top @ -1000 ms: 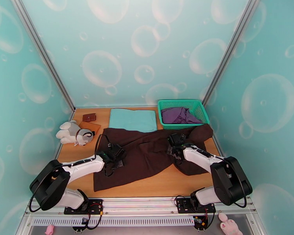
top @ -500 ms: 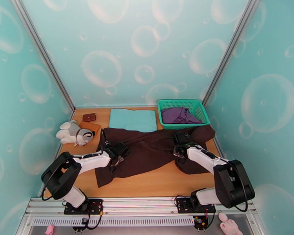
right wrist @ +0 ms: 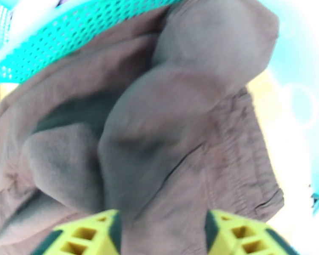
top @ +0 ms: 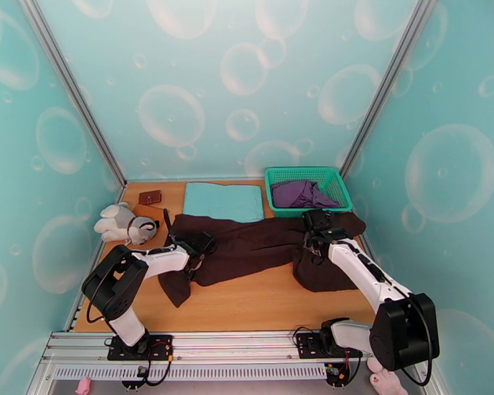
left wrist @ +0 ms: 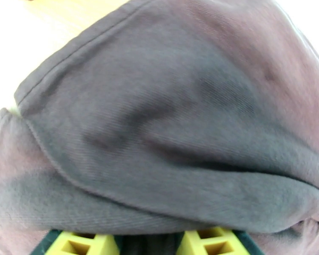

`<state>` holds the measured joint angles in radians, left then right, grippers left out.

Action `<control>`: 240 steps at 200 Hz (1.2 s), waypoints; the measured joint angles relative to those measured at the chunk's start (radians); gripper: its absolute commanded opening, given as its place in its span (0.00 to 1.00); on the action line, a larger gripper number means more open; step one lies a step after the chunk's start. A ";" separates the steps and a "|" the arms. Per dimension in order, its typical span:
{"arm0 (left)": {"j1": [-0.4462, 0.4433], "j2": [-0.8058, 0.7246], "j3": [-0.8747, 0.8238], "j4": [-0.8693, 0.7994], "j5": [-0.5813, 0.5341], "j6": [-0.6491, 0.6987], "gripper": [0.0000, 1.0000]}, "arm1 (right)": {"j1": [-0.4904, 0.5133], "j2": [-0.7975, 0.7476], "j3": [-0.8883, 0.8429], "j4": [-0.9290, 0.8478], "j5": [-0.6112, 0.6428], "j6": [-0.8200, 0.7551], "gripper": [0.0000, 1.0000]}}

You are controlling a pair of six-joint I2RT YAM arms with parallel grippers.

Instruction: Fold and stack the trousers

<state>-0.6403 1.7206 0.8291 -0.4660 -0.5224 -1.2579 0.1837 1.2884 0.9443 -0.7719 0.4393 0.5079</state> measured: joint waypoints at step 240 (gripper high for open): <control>-0.222 -0.212 -0.103 -0.191 0.339 0.266 0.11 | 0.223 -0.080 -0.283 0.556 -0.481 -0.057 0.79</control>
<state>-0.8619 1.5089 0.7261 -0.6567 -0.1837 -0.9924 0.4068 1.2087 0.6613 -0.2161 -0.0418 0.4507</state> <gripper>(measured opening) 0.213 0.790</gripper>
